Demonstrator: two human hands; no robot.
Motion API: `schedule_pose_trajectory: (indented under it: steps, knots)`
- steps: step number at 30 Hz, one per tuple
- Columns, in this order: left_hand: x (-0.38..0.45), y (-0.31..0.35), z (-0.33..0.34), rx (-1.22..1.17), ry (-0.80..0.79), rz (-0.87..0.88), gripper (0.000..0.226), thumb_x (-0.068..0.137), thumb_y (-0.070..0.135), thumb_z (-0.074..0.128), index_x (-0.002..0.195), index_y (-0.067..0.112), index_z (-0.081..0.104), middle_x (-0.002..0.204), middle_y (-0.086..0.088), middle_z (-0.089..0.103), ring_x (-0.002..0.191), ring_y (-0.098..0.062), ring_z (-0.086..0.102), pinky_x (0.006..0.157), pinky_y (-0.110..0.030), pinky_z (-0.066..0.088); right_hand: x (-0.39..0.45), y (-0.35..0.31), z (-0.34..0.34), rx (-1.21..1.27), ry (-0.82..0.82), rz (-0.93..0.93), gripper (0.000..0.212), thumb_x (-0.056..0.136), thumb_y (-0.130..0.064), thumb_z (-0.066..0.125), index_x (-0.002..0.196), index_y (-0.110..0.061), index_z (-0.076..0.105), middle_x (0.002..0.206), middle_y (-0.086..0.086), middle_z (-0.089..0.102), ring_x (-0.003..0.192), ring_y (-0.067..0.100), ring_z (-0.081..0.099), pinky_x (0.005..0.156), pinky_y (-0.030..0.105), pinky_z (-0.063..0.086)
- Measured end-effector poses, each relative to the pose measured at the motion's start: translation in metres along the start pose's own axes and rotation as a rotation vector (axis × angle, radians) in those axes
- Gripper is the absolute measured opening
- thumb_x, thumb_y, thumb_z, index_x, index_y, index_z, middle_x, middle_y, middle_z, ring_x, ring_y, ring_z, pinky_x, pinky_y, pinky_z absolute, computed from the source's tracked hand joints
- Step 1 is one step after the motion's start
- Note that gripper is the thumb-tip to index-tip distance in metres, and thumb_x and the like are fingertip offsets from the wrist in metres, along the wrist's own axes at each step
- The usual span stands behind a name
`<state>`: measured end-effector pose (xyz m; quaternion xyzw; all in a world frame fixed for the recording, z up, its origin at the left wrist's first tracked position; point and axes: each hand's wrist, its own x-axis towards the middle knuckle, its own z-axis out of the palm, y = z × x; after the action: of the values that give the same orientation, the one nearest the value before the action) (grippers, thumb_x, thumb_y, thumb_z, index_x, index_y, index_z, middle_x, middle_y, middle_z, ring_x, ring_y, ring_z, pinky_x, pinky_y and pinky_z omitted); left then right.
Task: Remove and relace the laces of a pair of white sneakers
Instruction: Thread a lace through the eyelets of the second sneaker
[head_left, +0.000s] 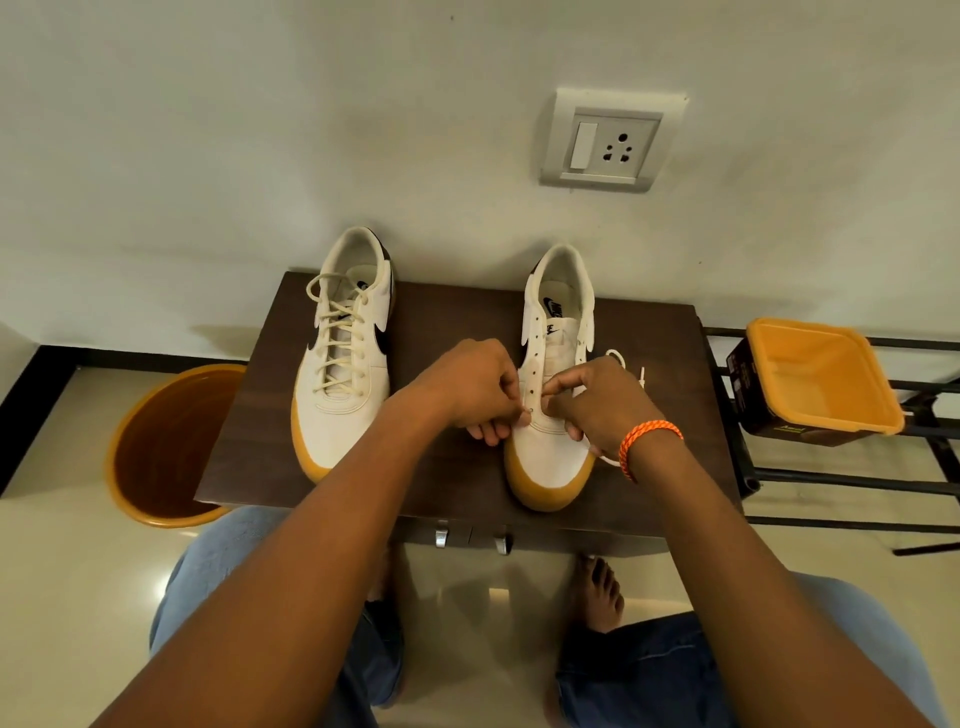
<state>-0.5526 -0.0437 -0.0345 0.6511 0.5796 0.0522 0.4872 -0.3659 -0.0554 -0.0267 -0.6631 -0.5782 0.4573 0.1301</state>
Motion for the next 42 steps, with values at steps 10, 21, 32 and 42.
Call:
schedule_pose_trajectory:
  steps: [10, 21, 32, 42]
  knots:
    - [0.0, 0.009, 0.005, 0.161, 0.065, 0.132, 0.015, 0.095, 0.023, 0.078, 0.082, 0.015, 0.076, 0.069, 0.002, 0.076, 0.059, -0.012, 0.075, 0.072, -0.035, 0.065, 0.007, 0.005, -0.003, -0.16, -0.058, -0.117, 0.013, 0.099, -0.016, 0.065, 0.107, -0.021, 0.074, 0.062, 0.006, 0.071, 0.04, 0.007, 0.056, 0.049, 0.023, 0.05]
    - [-0.015, 0.008, -0.027, -0.552, 0.172, 0.252, 0.019, 0.103, 0.009, 0.063, 0.097, -0.009, 0.065, 0.089, -0.016, 0.074, 0.078, -0.031, 0.072, 0.082, -0.048, 0.063, 0.003, 0.003, -0.017, -0.285, -0.042, -0.201, 0.019, 0.091, -0.019, 0.078, 0.089, -0.036, 0.073, 0.102, -0.011, 0.059, 0.097, 0.016, 0.058, 0.086, 0.031, 0.052]
    - [0.003, 0.007, 0.005, 0.132, 0.144, 0.165, 0.02, 0.09, 0.031, 0.083, 0.082, 0.016, 0.071, 0.068, 0.004, 0.075, 0.056, -0.011, 0.073, 0.077, -0.044, 0.065, 0.001, 0.002, -0.024, -0.356, -0.095, -0.233, 0.024, 0.086, -0.013, 0.08, 0.095, -0.033, 0.069, 0.078, -0.017, 0.04, 0.066, 0.003, 0.041, 0.062, 0.018, 0.036]
    - [-0.008, 0.011, -0.021, -0.654, 0.299, 0.328, 0.008, 0.1, 0.009, 0.069, 0.094, 0.003, 0.07, 0.085, -0.01, 0.075, 0.071, -0.023, 0.066, 0.071, -0.032, 0.059, 0.004, 0.004, -0.024, -0.386, -0.078, -0.193, 0.023, 0.083, -0.019, 0.086, 0.096, -0.029, 0.07, 0.087, -0.017, 0.046, 0.091, 0.013, 0.054, 0.079, 0.027, 0.044]
